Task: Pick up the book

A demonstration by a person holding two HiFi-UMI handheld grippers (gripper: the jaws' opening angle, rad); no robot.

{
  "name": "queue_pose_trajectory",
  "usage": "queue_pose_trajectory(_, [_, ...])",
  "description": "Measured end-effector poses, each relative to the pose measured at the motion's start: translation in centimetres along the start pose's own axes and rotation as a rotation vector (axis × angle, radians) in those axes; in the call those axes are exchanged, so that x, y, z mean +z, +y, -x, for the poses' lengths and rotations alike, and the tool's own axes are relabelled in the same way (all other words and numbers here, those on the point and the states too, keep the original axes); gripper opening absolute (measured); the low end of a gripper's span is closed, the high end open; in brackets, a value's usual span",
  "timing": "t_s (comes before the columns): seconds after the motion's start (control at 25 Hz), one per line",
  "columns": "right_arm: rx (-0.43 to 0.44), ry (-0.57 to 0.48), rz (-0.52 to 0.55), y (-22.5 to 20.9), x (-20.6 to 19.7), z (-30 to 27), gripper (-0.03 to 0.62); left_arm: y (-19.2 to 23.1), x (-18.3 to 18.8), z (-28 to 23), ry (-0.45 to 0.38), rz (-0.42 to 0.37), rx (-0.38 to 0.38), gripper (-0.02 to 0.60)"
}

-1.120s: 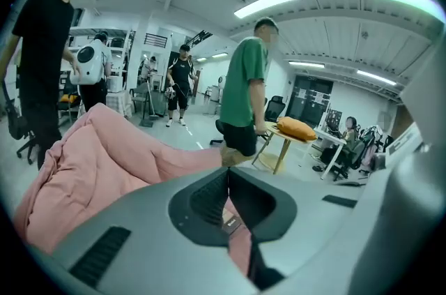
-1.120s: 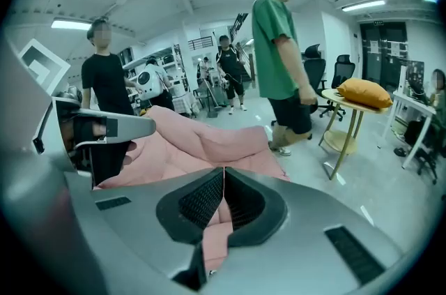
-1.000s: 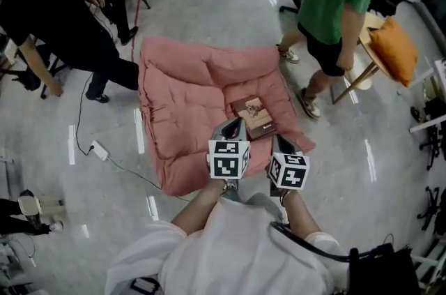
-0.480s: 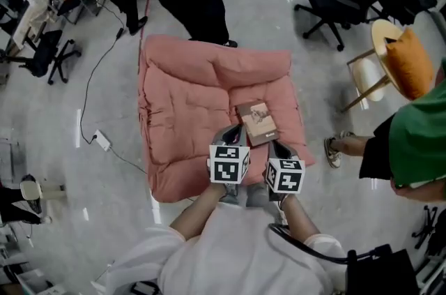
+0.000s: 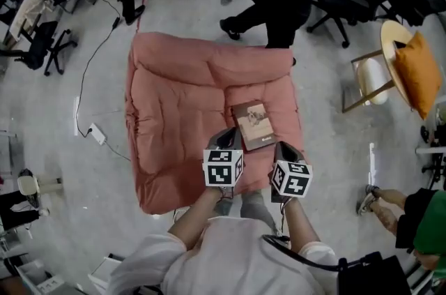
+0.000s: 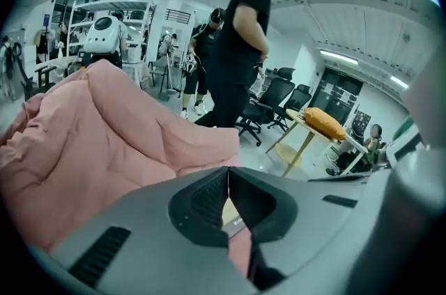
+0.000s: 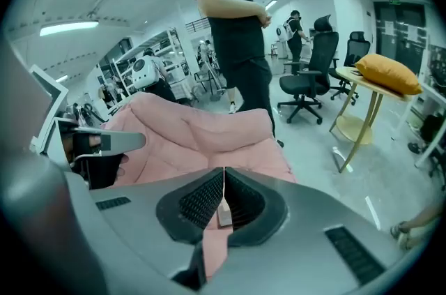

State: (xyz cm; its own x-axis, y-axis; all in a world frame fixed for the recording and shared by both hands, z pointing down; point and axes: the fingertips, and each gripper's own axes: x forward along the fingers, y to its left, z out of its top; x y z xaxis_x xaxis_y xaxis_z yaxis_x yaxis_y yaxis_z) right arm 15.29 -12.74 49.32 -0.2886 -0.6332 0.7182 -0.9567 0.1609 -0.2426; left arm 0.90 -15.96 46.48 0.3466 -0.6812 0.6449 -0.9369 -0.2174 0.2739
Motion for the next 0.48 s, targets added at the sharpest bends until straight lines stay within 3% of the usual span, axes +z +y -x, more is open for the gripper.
queue_pose_trajectory(0.48, [0.045, 0.102, 0.015, -4.7, -1.6, -10.8, 0.034, 3.2, -4.7, -8.5, 0.095, 0.102, 0.063, 0.017])
